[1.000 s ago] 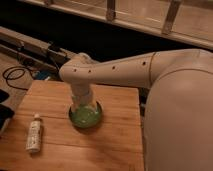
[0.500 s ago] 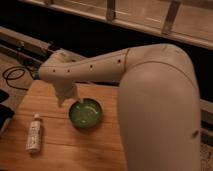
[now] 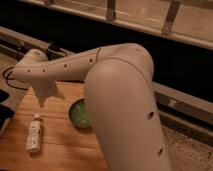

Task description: Place the bottle in the ceramic bowl

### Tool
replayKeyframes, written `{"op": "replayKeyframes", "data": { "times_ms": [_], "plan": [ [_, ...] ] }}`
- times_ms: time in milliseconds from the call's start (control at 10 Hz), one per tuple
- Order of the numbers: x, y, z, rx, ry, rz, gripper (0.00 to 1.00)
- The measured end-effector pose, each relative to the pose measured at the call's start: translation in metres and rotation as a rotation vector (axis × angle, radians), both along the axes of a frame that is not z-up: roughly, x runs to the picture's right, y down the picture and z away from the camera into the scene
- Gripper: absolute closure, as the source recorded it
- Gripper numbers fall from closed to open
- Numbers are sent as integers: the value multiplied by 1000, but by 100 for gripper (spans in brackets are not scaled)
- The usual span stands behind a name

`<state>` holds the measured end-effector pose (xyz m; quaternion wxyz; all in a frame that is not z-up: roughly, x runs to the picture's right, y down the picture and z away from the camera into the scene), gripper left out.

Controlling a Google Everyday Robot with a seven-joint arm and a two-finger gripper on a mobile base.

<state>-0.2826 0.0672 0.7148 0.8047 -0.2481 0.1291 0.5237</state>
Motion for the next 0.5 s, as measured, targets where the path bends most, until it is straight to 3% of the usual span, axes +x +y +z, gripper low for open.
{"op": "replayKeyframes", "data": {
  "times_ms": [100, 500],
  "plan": [
    [-14, 9, -7, -7, -23, -19, 35],
    [-10, 8, -5, -6, -15, -18, 35]
  ]
}}
